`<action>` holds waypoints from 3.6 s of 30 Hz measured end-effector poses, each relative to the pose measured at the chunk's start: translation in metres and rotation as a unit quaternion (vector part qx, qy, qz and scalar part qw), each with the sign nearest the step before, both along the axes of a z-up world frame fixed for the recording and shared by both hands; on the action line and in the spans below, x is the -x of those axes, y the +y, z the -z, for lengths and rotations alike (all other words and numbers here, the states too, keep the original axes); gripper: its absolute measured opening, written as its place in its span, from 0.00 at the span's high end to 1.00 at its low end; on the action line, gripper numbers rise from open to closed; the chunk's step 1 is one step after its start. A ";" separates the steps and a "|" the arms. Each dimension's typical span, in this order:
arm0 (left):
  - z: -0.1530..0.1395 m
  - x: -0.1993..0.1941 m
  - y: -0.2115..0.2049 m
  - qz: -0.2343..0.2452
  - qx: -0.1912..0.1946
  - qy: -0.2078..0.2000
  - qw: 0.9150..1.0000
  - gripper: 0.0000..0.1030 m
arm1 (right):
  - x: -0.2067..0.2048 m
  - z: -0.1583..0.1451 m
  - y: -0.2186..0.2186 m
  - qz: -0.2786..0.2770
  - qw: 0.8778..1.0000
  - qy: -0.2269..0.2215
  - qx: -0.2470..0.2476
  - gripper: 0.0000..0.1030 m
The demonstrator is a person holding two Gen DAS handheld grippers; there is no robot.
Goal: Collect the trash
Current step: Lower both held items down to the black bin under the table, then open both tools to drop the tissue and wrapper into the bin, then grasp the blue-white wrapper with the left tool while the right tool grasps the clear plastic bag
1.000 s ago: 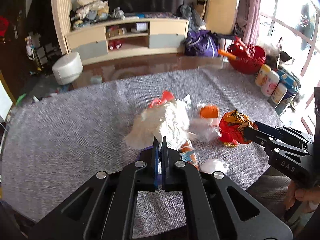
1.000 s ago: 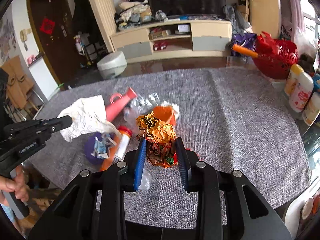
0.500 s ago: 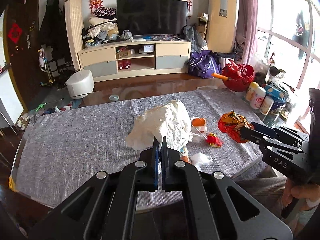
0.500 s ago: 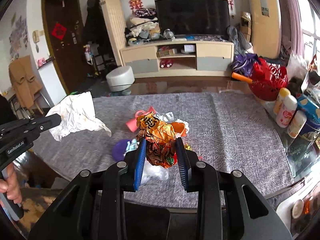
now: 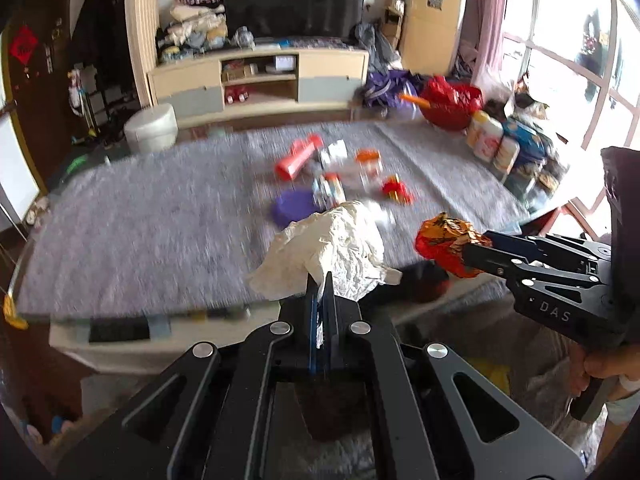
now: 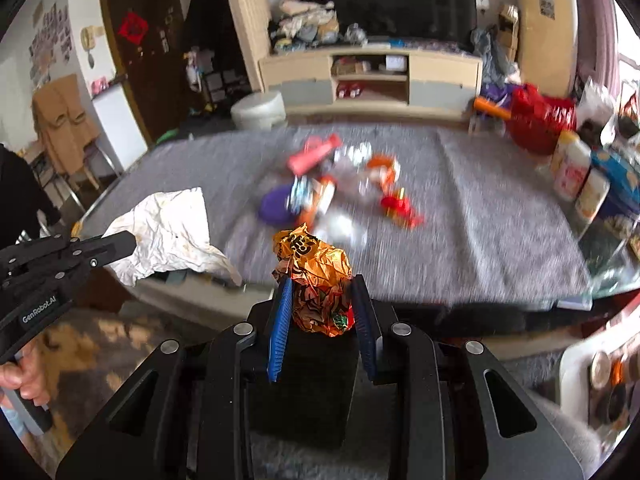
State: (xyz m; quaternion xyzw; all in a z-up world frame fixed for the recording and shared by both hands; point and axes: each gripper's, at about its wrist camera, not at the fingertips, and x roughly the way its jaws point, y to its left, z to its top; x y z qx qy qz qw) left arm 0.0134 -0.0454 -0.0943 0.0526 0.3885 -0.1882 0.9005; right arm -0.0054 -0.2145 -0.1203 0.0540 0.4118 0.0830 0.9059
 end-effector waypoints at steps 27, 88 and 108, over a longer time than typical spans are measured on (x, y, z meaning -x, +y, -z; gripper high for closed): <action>0.148 0.006 -0.013 0.014 -0.029 0.181 0.983 0.65 | -0.018 0.123 0.022 0.014 0.984 0.168 -0.054 0.50; 0.049 -0.145 -0.012 -0.025 -0.036 0.060 0.997 0.08 | -0.158 0.065 -0.007 0.001 0.997 0.070 -0.043 0.73; 0.062 -0.195 -0.068 0.027 -0.009 0.085 0.996 0.46 | -0.144 0.064 -0.052 0.045 0.997 0.057 -0.032 0.81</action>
